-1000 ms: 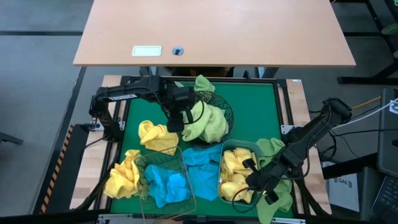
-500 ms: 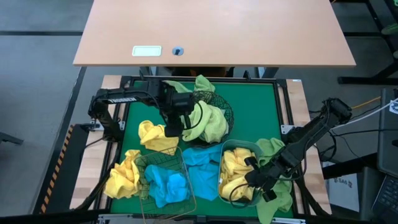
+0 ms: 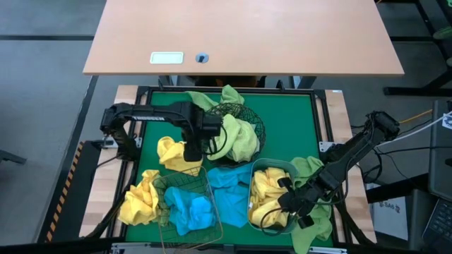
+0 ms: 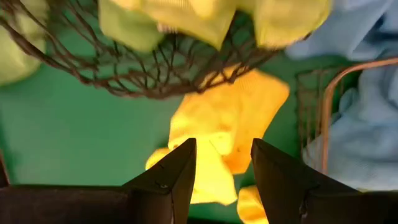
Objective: Sort microfiber towel by color & place in baskets
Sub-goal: Put the yellow microfiber cloth into the blue bin
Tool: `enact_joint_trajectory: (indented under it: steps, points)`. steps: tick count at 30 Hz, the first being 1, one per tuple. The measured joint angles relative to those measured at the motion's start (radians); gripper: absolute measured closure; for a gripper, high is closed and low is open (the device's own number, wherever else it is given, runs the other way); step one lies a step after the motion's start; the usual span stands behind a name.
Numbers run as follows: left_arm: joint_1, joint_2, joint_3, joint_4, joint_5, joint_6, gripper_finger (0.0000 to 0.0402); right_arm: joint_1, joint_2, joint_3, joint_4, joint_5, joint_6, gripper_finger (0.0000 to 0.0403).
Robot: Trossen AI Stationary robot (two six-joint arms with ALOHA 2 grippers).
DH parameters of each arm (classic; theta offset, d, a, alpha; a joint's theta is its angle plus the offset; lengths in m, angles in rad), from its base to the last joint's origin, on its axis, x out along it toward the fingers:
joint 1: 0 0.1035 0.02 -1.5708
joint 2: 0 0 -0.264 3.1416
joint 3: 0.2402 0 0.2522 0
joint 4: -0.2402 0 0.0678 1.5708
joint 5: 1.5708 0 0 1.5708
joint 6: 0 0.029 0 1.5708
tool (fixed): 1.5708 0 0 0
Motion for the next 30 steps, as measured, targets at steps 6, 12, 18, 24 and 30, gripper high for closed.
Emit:
enact_joint_trajectory:
  steps: [6,12,18,24,30]
  points:
    - [0.007,0.000,-0.139,0.003,0.003,0.017,0.0253,0.000,0.000,0.000,0.000,0.028,0.003,0.0291]
    - [0.007,0.000,-0.257,0.095,0.049,0.017,0.0253,0.000,0.000,0.000,0.000,0.028,0.003,0.0247]
    - [0.006,0.000,-0.342,0.200,0.055,0.017,0.0253,0.000,0.000,0.000,0.000,0.028,0.003,0.0241]
    - [0.006,0.000,-0.406,0.285,0.027,0.017,0.0253,0.000,0.000,0.000,0.000,0.028,0.003,0.0241]
    - [0.006,0.000,-0.462,0.309,-0.041,0.017,0.0255,0.000,0.000,0.000,0.000,0.028,0.003,0.0241]
